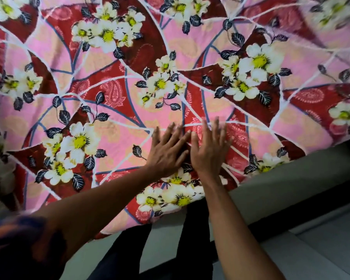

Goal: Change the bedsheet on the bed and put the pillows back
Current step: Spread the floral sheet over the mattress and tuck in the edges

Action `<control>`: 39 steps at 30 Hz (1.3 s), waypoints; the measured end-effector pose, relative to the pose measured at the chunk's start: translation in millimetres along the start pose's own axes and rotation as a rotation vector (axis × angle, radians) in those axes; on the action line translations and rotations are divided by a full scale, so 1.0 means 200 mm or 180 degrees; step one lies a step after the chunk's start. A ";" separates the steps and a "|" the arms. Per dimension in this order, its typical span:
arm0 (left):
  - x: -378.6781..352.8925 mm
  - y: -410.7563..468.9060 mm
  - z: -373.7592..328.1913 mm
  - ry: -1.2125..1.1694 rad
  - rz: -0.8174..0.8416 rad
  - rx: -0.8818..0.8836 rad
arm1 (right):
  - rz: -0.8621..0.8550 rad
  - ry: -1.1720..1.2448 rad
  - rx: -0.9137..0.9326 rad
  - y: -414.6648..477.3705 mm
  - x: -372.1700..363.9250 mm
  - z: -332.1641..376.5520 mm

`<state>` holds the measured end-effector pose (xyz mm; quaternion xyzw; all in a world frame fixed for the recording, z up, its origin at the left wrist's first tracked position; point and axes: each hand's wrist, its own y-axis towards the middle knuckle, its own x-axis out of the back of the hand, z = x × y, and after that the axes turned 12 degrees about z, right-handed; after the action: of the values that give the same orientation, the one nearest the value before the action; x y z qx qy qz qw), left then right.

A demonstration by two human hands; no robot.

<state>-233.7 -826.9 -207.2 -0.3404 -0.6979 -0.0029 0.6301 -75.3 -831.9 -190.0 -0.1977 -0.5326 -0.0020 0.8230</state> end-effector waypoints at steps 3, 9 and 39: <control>0.02 0.00 -0.02 -0.0015 0.0085 0.0112 | 0.0148 -0.0258 0.0011 0.09 0.04 -0.20; 0.04 0.05 -0.14 -0.0343 -0.0177 0.0437 | -0.0169 -0.0181 -0.1103 -0.03 0.27 -0.87; 0.39 1.38 -1.25 -0.0458 -0.0507 -0.0586 | -0.0113 -0.0206 0.0208 0.80 0.77 -1.39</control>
<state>119.3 -686.9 -204.4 -0.3396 -0.7629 -0.0926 0.5423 268.0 -743.0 -205.5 -0.1612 -0.5621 0.0072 0.8112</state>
